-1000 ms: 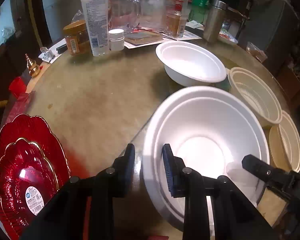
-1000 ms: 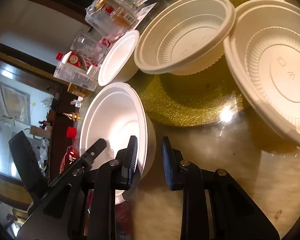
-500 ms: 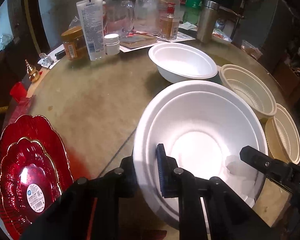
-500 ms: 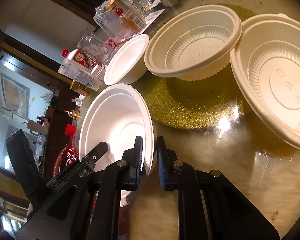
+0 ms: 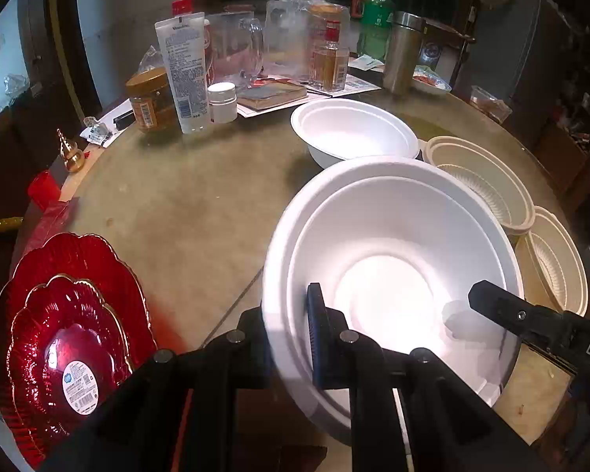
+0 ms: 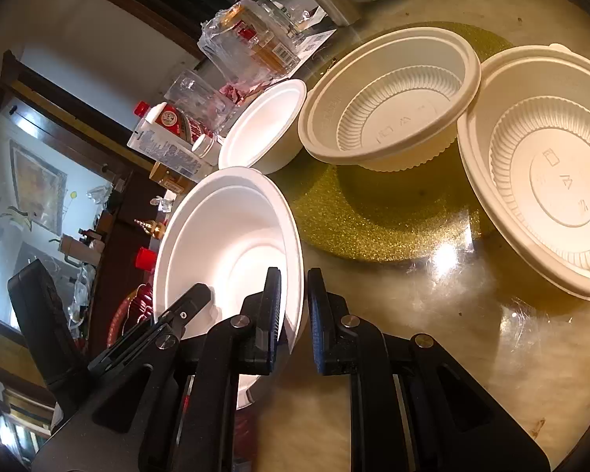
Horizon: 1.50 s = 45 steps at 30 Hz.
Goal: Organize plates and bowls
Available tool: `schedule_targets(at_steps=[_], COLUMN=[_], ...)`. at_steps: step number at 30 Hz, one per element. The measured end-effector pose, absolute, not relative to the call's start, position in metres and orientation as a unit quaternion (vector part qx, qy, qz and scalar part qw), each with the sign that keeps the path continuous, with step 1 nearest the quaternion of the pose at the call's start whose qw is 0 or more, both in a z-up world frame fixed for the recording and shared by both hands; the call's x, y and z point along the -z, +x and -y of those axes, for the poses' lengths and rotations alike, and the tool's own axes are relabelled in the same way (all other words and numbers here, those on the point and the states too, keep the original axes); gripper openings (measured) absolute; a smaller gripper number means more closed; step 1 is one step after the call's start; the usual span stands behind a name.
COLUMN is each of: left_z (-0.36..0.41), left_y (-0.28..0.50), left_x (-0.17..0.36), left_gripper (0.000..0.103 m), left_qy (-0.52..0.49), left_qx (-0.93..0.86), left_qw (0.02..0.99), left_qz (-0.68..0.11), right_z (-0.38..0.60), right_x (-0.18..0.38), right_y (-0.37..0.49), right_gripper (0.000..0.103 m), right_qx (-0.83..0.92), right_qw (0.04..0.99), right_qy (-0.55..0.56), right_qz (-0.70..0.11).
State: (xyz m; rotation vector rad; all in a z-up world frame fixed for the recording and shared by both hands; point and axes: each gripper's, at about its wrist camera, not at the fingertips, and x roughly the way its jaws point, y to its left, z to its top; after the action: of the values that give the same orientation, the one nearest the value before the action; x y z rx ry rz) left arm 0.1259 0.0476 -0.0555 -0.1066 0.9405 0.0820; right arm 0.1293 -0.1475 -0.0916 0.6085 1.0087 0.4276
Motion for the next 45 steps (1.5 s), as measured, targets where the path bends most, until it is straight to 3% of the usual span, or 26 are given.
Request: schedule_targets(at_steps=[30,45], left_z=[-0.065,-0.126], left_y=[0.083,0.041], left_x=[0.030,0.003], left_gripper=[0.013,0.013], left_qy=[-0.061,-0.106], left_qx=[-0.045,-0.103], left_qw=[0.913,0.926], left_qz=[-0.400,-0.347], right_z=[0.123,0.054], right_x=[0.066,0.021], right_y=[0.112,0.098], right_gripper=[0.012,0.012], right_qx=[-0.229,-0.294], right_qw=[0.833,0.843], right_qy=[0.240,0.167], right_qz=[-0.442,-0.417])
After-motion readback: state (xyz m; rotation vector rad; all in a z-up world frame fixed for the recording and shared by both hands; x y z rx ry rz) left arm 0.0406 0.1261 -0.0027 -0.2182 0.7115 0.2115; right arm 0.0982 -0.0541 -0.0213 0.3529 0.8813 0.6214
